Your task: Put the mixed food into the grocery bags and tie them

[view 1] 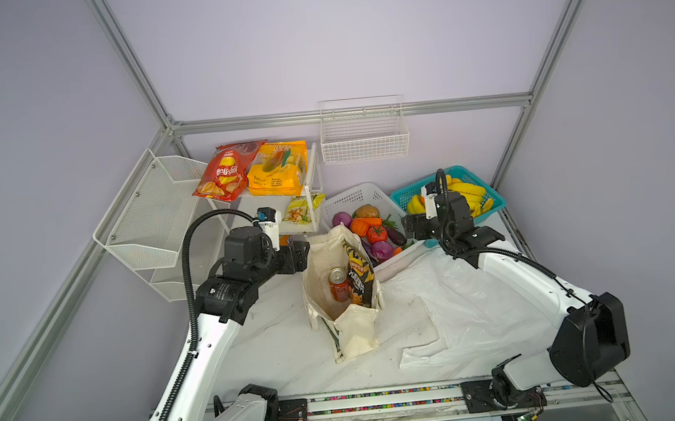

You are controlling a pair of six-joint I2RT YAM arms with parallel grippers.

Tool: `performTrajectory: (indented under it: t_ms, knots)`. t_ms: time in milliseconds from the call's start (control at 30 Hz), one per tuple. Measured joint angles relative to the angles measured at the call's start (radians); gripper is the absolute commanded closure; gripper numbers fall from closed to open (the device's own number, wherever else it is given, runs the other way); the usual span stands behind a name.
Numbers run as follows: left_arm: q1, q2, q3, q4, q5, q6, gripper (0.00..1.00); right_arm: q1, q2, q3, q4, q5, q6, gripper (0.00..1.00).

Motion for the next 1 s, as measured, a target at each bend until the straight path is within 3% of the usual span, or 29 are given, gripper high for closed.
performTrajectory:
  t_ms: [400,633,867,1000]
  knots:
    - [-0.059,0.117,0.000,-0.064,-0.049,-0.045,0.47,0.000,0.023,-0.025,0.036,-0.080,0.010,0.12]
    - [-0.061,0.147,0.000,-0.070,-0.075,-0.047,0.76,0.000,0.009,-0.025,0.048,-0.097,0.011,0.12]
    - [-0.065,0.148,0.000,-0.075,-0.115,0.008,0.97,0.000,0.005,-0.030,0.052,-0.102,0.011,0.12]
    - [-0.063,0.162,0.002,-0.080,-0.165,0.060,1.00,0.000,-0.002,-0.040,0.054,-0.105,0.010,0.12]
